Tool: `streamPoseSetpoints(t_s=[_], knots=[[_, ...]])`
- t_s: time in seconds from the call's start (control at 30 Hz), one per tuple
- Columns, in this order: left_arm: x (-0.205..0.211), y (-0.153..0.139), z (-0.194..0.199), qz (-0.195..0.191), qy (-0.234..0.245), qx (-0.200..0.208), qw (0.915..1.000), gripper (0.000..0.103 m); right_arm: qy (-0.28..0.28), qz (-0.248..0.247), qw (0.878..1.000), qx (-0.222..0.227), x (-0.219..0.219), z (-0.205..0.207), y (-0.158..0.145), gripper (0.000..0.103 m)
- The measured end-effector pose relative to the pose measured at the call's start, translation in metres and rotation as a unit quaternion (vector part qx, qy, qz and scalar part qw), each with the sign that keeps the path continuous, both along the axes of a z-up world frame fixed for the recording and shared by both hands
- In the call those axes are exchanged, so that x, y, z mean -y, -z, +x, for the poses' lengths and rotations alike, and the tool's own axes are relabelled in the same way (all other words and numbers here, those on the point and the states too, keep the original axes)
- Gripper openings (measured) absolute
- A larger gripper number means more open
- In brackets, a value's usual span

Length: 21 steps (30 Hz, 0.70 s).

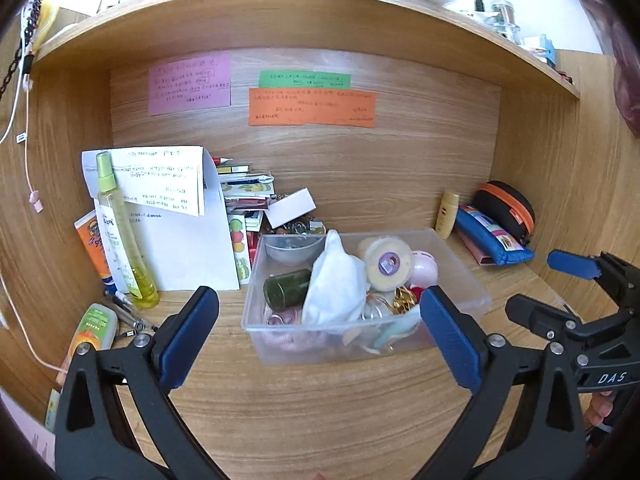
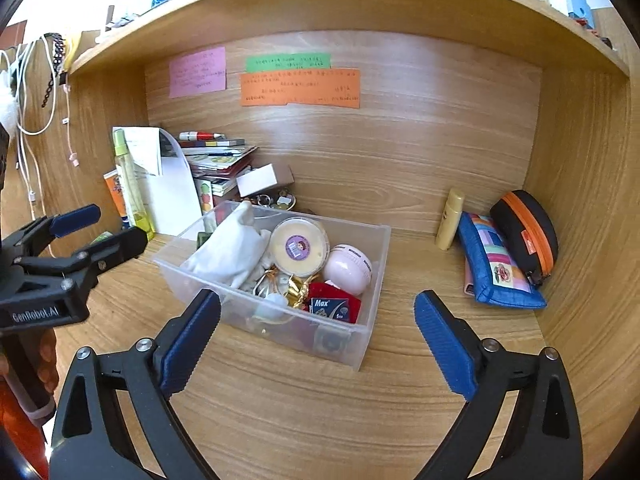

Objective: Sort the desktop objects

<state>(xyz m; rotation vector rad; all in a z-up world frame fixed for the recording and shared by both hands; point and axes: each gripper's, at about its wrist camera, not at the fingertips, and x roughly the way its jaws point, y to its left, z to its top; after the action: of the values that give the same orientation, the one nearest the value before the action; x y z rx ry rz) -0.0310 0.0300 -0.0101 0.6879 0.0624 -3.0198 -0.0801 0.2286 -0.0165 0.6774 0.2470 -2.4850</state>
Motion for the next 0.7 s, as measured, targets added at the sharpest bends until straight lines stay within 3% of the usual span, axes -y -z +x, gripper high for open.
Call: streamPoseSetpoints(t_s=[0.3,0.7], knots=[[-0.008,0.011,0.001,0.006,0.016,0.008,0.9998,0.102,0.007,0.001,1.0,-0.007,-0.012,0.015,0.0,0.098],[-0.014,0.021,-0.009,-0.01,0.024,0.013,0.9996,0.102,0.018,-0.009,1.0,0.019,-0.022,-0.001,0.009,0.098]])
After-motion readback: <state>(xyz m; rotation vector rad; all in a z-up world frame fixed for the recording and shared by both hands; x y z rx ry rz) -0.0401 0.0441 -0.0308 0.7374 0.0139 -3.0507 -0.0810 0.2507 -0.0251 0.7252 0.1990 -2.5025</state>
